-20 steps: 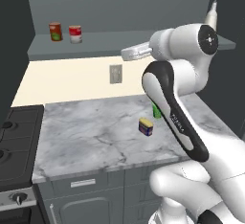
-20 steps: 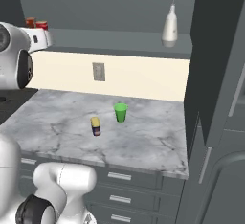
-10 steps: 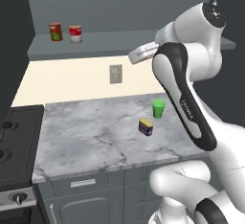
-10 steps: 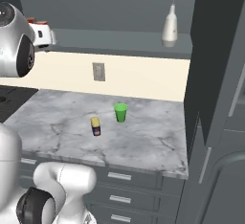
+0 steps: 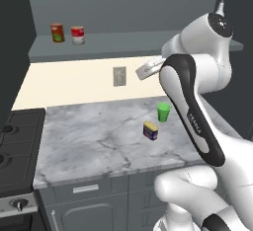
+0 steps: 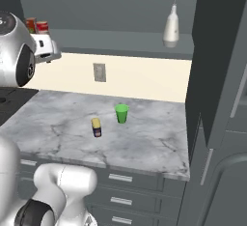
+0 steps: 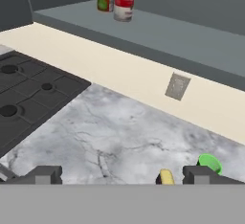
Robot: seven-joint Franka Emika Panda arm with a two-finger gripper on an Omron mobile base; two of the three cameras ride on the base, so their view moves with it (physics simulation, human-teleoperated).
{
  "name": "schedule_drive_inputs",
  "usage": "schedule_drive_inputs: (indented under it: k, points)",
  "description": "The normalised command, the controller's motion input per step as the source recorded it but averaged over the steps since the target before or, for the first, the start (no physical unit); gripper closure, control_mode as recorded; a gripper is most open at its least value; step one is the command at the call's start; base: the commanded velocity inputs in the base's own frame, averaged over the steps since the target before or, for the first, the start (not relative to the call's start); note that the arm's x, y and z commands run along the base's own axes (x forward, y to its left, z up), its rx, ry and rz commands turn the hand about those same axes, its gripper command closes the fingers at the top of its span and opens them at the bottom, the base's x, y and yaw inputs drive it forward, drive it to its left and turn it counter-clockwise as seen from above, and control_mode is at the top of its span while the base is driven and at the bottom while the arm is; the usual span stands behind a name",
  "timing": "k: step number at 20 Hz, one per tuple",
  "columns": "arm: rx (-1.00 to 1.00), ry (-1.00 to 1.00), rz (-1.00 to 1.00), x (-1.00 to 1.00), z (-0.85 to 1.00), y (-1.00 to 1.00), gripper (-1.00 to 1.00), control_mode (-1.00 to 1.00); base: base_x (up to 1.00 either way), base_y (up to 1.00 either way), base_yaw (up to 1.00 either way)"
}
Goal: Pick the cans from the counter and place them in their designated side in the cabinet.
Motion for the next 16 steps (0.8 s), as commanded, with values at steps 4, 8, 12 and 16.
schedule_drive_inputs:
  k: [4, 8, 12, 16]
  points:
    - [0.00, 0.01, 0.05, 0.00, -0.30, -0.21, -1.00, -1.00, 0.00, 0.00, 0.00]
    - [-0.01, 0.06, 0.04, 0.00, -0.28, -0.26, -1.00, -1.00, 0.00, 0.00, 0.00]
    - [-0.04, 0.11, 0.02, 0.00, -0.24, -0.27, -1.00, -1.00, 0.00, 0.00, 0.00]
    - [-0.04, 0.10, 0.02, 0.00, -0.21, -0.26, -1.00, -1.00, 0.00, 0.00, 0.00]
